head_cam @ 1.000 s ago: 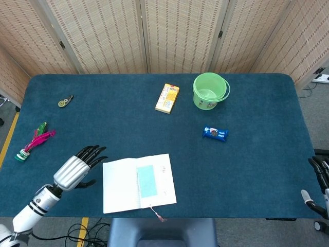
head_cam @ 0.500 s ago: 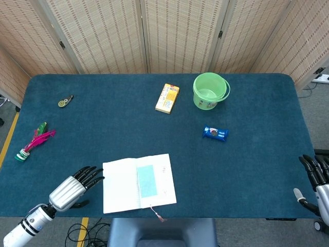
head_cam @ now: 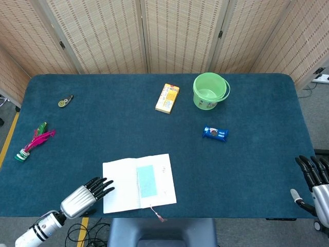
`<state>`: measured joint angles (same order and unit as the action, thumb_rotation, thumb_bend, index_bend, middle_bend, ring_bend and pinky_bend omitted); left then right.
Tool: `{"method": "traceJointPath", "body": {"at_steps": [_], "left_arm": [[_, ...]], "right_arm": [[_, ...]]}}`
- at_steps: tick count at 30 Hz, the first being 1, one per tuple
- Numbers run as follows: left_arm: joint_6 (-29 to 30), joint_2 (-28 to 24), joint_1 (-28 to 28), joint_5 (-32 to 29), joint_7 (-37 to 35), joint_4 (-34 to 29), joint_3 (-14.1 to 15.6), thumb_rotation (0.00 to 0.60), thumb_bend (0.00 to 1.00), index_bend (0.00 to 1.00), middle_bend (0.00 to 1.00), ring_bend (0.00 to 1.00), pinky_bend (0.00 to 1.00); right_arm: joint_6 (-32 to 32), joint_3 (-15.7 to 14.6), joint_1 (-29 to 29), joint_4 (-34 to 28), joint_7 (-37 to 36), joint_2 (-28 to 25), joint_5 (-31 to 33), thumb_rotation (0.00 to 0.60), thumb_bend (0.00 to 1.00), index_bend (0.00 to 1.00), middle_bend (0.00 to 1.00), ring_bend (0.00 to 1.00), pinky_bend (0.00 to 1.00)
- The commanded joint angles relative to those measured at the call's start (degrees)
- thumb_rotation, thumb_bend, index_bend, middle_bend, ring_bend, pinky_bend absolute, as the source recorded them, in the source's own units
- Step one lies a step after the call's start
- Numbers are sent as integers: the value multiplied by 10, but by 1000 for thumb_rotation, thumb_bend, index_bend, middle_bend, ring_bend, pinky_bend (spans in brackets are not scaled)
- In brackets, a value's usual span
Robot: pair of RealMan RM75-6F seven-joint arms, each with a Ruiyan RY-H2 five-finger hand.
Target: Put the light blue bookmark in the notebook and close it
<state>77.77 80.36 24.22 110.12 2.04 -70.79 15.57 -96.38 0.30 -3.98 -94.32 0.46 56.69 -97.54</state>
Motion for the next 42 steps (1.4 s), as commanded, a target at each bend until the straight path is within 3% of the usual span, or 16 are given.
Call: {"method": "traceJointPath", "body": {"at_steps": [1, 30, 42], "left_arm": [[-10, 11, -1, 0, 6, 6, -1, 600, 246, 65, 34, 0, 150], [-63, 47, 16, -16, 34, 7, -25, 600, 246, 54, 18, 0, 150], [-69, 62, 31, -29, -22, -3, -37, 600, 245, 54, 17, 0, 149]], "right_arm": [[0, 0, 0, 0, 1, 0, 1, 600, 237, 65, 106, 51, 75], [-12, -3, -11, -1, -2, -6, 10, 600, 238, 65, 106, 51, 75], [-17, -3, -15, 3, -13, -6, 14, 600, 237, 65, 106, 51, 75]]}}
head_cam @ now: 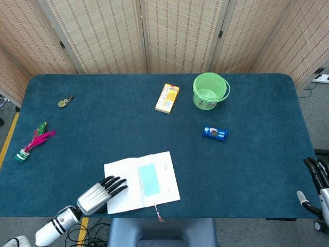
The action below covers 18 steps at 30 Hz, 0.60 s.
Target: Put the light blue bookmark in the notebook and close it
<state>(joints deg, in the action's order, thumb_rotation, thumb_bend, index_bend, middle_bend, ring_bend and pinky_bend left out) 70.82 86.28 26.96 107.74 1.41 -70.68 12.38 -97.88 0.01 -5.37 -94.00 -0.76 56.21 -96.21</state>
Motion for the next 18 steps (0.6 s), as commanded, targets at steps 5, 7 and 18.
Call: {"method": "traceJointPath", "body": {"at_steps": [5, 7, 18], "left_arm": [[9, 5, 11, -14, -49, -14, -18, 600, 245, 54, 17, 0, 149], [10, 5, 16, -19, -63, -20, -25, 600, 245, 54, 17, 0, 149], [-6, 5, 52, -44, -75, -66, -72, 600, 245, 54, 17, 0, 150]], "right_arm": [[-11, 0, -7, -2, 0, -4, -1, 600, 238, 65, 106, 51, 75], [-14, 0, -8, -1, -1, -3, -1, 600, 237, 65, 106, 51, 75], [-25, 2, -15, 6, -12, -3, 1, 600, 237, 65, 106, 51, 75]]}}
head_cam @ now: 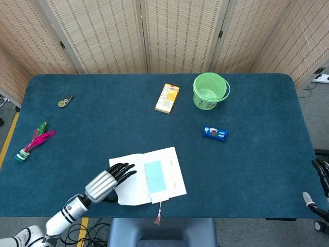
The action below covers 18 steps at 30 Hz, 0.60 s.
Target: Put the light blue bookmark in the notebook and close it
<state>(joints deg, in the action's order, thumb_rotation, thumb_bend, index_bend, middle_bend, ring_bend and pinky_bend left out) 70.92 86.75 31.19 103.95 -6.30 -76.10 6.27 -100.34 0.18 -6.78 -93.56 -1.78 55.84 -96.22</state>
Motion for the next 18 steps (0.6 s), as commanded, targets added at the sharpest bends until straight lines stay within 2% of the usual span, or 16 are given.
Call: {"method": "traceJointPath", "body": {"at_steps": [1, 10, 18], "left_arm": [[-11, 0, 16, -9, 5, -18, -18, 600, 245, 54, 17, 0, 149], [-41, 0, 64, -30, 55, -71, -76, 600, 245, 54, 17, 0, 149], [-83, 30, 106, -59, 105, -97, -115, 600, 246, 54, 17, 0, 149]], "right_arm": [[-1, 0, -1, 4, -4, 1, 2, 600, 237, 65, 106, 51, 75], [-6, 3, -6, 18, -21, 4, 9, 600, 237, 65, 106, 51, 75], [-11, 5, -11, 30, -36, 6, 16, 600, 238, 65, 106, 51, 75]]}}
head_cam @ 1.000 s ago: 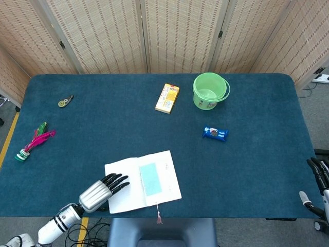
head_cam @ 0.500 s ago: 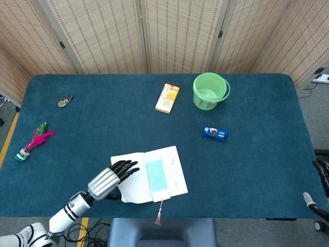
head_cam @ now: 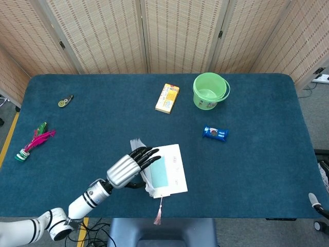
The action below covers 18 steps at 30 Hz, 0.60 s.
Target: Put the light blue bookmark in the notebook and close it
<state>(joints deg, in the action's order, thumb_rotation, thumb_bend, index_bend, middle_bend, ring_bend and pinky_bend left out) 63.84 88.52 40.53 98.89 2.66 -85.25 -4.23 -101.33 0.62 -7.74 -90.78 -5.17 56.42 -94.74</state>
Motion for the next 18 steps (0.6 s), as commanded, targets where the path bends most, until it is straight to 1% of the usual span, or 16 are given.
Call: {"method": "traceJointPath", "body": {"at_steps": [1, 6, 11, 15, 18], "left_arm": [[-17, 18, 17, -12, 22, -6, -14, 600, 246, 54, 17, 0, 149], [-44, 47, 44, -31, 52, -12, -32, 600, 245, 54, 17, 0, 149], [-64, 68, 58, -61, 77, -9, -45, 600, 245, 54, 9, 0, 149], [-64, 59, 53, -83, 83, -16, -45, 600, 245, 55, 8, 0, 150], [-53, 35, 35, -103, 88, -26, -39, 600, 245, 55, 8, 0, 150]], "right_arm": [[-2, 1, -2, 3, -4, 1, 2, 600, 237, 65, 106, 51, 75], [-2, 2, -5, 12, -14, 3, 10, 600, 238, 65, 106, 51, 75], [-1, 3, -6, 19, -23, 5, 15, 600, 232, 65, 106, 51, 75], [1, 5, -5, 22, -27, 3, 17, 600, 233, 65, 106, 51, 75], [8, 5, 0, 22, -25, 1, 13, 600, 232, 65, 106, 51, 75]]}}
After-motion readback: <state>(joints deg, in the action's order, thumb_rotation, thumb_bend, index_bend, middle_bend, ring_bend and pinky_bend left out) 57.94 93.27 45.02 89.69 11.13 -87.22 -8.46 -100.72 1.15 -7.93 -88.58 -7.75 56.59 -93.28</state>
